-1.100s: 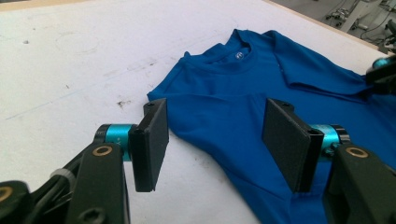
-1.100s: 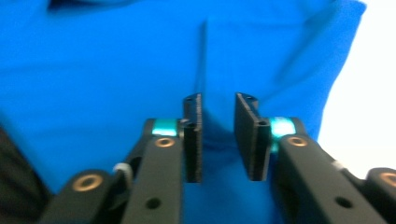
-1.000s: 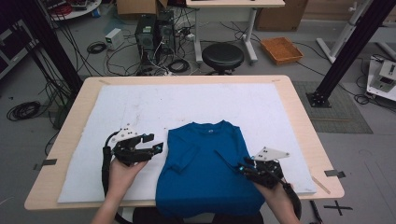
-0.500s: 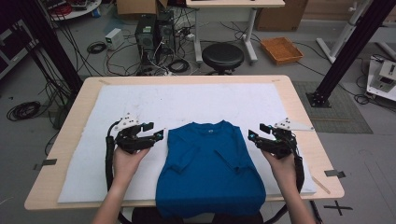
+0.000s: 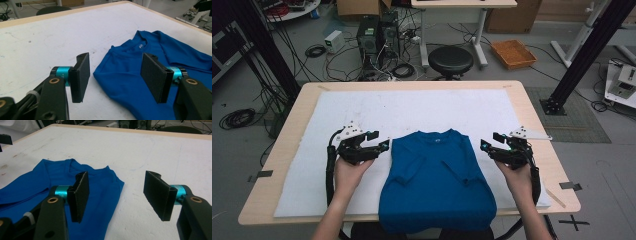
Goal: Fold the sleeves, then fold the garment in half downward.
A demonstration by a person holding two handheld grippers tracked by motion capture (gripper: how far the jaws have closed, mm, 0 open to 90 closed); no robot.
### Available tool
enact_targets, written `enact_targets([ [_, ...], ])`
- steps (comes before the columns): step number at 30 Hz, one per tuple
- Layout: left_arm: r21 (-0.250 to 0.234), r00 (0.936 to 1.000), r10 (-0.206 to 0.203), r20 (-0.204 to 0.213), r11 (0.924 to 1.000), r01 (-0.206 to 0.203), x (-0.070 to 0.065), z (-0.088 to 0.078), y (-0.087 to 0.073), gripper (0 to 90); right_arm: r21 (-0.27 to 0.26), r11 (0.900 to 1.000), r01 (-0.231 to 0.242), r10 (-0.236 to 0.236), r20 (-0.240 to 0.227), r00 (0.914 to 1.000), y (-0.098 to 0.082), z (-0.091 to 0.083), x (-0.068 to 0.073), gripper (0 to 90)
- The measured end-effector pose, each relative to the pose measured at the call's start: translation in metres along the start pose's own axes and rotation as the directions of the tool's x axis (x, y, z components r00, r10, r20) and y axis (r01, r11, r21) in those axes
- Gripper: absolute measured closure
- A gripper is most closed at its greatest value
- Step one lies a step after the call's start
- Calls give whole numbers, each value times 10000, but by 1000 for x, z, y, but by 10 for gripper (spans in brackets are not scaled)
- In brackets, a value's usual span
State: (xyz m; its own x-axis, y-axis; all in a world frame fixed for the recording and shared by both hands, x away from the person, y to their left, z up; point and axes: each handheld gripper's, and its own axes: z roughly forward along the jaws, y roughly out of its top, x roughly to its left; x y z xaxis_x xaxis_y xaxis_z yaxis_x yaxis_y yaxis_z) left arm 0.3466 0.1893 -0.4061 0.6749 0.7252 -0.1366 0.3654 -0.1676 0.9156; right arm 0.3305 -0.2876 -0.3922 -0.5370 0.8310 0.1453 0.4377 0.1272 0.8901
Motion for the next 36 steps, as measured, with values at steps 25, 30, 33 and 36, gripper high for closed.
enact_targets([
  [25,-198,9992,-22,392,9998,30,-5,-4,2,406,-87,9998,-153,155,168,9997,3,-2,-4,362],
  [30,-42,9994,-85,331,10000,86,-3,-2,1,407,-71,9999,-147,148,180,9997,5,3,-5,358],
  [33,-90,9994,-199,274,9998,202,-1,0,3,406,-6,10000,-94,95,225,9997,7,8,-5,367],
  [36,-2,9990,-389,230,9992,389,3,6,5,407,-10,10000,-55,55,264,9996,10,16,-7,377],
])
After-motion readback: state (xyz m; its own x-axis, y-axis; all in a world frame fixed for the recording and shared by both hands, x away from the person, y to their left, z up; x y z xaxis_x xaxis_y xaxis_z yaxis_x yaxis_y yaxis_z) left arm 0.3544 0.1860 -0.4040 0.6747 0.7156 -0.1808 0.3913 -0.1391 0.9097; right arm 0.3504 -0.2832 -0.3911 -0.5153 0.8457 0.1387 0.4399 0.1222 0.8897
